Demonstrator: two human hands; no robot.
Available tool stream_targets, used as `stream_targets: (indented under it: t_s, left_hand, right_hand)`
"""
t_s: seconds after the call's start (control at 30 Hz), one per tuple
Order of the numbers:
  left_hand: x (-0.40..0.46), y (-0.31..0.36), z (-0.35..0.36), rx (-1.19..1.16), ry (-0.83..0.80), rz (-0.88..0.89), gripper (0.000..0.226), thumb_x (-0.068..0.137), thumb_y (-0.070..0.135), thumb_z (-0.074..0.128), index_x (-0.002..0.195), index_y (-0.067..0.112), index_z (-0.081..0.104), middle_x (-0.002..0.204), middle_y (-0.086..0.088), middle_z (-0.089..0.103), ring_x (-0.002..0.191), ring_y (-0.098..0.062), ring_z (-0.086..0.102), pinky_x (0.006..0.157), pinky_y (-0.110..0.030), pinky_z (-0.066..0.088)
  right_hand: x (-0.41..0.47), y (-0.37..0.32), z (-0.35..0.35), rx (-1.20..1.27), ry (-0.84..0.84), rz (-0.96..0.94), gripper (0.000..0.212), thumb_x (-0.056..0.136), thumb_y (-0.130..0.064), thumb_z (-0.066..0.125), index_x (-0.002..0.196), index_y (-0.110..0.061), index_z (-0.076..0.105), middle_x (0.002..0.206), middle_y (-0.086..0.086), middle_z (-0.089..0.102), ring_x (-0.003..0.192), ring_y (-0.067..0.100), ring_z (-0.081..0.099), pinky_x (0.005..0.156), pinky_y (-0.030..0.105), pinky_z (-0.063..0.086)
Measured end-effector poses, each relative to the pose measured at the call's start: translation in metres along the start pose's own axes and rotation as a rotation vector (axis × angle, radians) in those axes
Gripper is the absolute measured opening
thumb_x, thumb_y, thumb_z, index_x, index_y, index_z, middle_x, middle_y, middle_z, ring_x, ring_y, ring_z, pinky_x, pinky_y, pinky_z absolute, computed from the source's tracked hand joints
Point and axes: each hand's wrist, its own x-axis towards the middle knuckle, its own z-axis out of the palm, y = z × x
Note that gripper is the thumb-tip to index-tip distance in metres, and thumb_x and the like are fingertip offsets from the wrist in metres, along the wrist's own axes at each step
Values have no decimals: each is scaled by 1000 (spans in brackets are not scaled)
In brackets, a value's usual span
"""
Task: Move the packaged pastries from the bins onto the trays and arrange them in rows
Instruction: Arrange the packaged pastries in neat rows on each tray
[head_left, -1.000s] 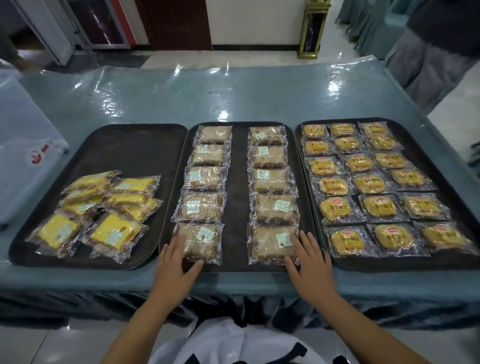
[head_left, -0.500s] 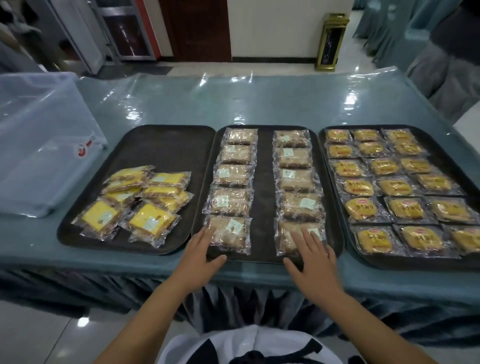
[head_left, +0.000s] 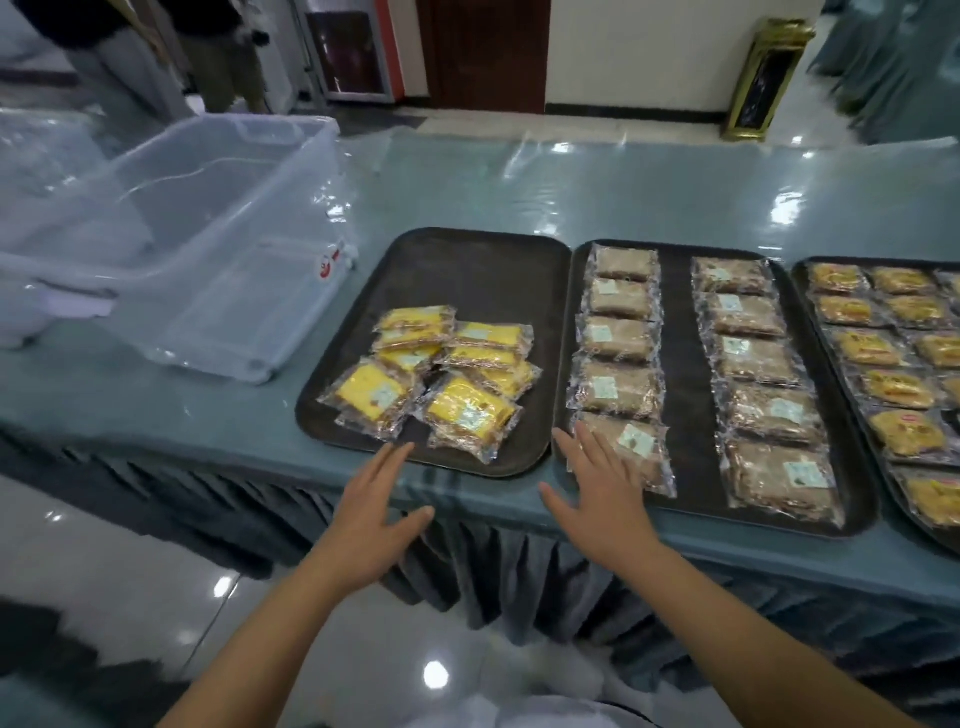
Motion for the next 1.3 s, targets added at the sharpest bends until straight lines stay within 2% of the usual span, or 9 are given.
stream_targets:
  t_s: [0.23, 0.43, 0.53, 0.8, 0.87, 0.97, 1.1, 1.2, 1.3]
  left_hand:
    - [12, -43, -45, 41, -3, 51, 78, 94, 44, 62, 156, 43, 15, 165, 13, 6, 152, -10, 6, 123, -42, 16]
    - [52, -41, -51, 20, -50, 108, 79, 93, 44, 63, 155, 44, 15, 165, 12, 9, 152, -13, 7, 123, -47, 17]
    - [77, -38, -53, 11, -67, 106, 78, 94, 43, 62, 156, 41, 15, 166, 11, 9, 152, -13, 5, 123, -45, 15]
    - [139, -35, -85, 49, -94, 84, 76, 92, 46, 63, 155, 38, 21, 162, 12, 19, 150, -13, 14, 121, -46, 22]
    - [159, -29, -98, 68, -95, 97, 75, 88, 49, 62, 153, 40, 25, 160, 12, 25, 148, -14, 21, 119, -49, 28]
    - [193, -22, -115, 136, -85, 100, 65, 89, 44, 64, 145, 45, 29, 155, 17, 29, 146, -14, 26, 119, -45, 27]
    - [237, -27, -124, 200, -74, 56, 76, 82, 62, 59, 149, 41, 31, 150, 12, 41, 137, -19, 40, 110, -51, 39]
    - [255, -24, -122, 208, -87, 12, 76, 89, 51, 61, 154, 36, 26, 158, 9, 32, 145, -19, 29, 117, -50, 30]
    - [268, -18, -115, 228, -91, 8, 70, 96, 43, 58, 156, 33, 24, 163, 6, 24, 150, -19, 20, 122, -45, 22]
  right_hand:
    - [5, -42, 23, 13, 35, 49, 68, 97, -56, 42, 155, -40, 10, 164, -13, -4, 151, 11, -8, 121, 49, -4]
    - [8, -40, 9, 19, 59, 124, 67, 97, -55, 44, 155, -41, 12, 164, -12, 0, 151, 12, -1, 122, 48, 0]
    - [26, -37, 6, 21, 70, 135, 67, 97, -56, 44, 154, -40, 14, 164, -12, 4, 151, 11, 2, 122, 50, 2]
    - [130, -59, -2, 14, 43, 76, 64, 98, -54, 43, 155, -36, 20, 163, -8, 13, 151, 15, 9, 121, 49, 5]
    - [165, -62, -2, 3, 41, 55, 62, 97, -54, 44, 153, -36, 24, 163, -6, 17, 150, 16, 13, 121, 51, 9]
    - [212, -63, -2, -26, -9, 30, 63, 96, -52, 46, 153, -32, 27, 163, -3, 20, 150, 18, 15, 120, 51, 11]
    - [261, -61, 3, -88, -44, -18, 59, 97, -49, 43, 151, -31, 29, 161, -1, 24, 149, 21, 16, 119, 51, 9]
    - [275, -64, 9, -164, -111, -19, 59, 98, -52, 38, 152, -31, 27, 162, 0, 24, 150, 23, 15, 121, 53, 4]
    - [274, -64, 15, -190, -175, -39, 54, 102, -44, 31, 154, -29, 23, 162, -1, 22, 151, 23, 10, 121, 51, -1]
